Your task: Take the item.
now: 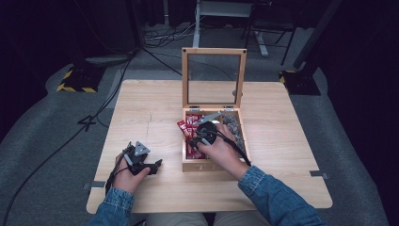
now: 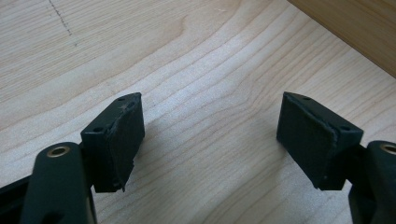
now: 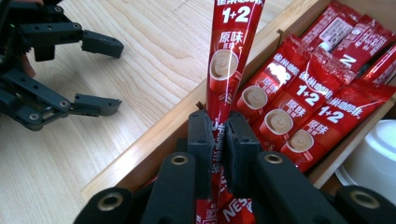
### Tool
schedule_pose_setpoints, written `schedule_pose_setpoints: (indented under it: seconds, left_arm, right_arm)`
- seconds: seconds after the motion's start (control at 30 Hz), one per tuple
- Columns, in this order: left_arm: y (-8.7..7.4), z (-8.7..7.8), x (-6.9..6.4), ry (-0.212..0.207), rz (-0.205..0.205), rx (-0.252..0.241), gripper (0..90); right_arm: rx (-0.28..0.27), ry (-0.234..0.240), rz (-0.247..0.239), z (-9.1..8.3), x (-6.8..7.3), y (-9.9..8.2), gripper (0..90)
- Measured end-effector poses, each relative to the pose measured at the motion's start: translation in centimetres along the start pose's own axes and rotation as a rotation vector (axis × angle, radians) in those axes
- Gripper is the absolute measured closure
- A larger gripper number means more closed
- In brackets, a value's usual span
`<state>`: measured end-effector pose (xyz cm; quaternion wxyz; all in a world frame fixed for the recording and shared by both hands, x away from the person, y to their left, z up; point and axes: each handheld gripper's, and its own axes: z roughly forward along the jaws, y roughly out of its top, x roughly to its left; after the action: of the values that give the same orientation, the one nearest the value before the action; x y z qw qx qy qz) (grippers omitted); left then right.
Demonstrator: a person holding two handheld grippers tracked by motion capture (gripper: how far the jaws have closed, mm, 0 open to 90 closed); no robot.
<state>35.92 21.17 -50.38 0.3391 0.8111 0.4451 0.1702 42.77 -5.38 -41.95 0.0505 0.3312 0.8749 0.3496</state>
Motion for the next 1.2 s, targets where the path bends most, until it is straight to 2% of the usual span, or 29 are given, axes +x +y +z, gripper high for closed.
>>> schedule_pose_setpoints:
  seconds: [0.47, 0.83, 1.2]
  left_arm:
    - [0.0, 0.0, 0.0, -0.01, 0.009, 0.004, 21.1]
    - [0.1, 0.0, 0.0, -0.014, 0.013, 0.007, 19.5]
    - [0.0, 0.1, 0.0, -0.019, 0.011, 0.007, 18.4]
  right_arm:
    - [-0.048, 0.023, -0.016, -1.9, 0.1, 0.6, 82.8]
    - [-0.114, 0.021, -0.012, -4.8, -0.4, 0.8, 82.7]
    - [-0.152, -0.002, -0.004, -7.9, -1.4, 0.4, 82.7]
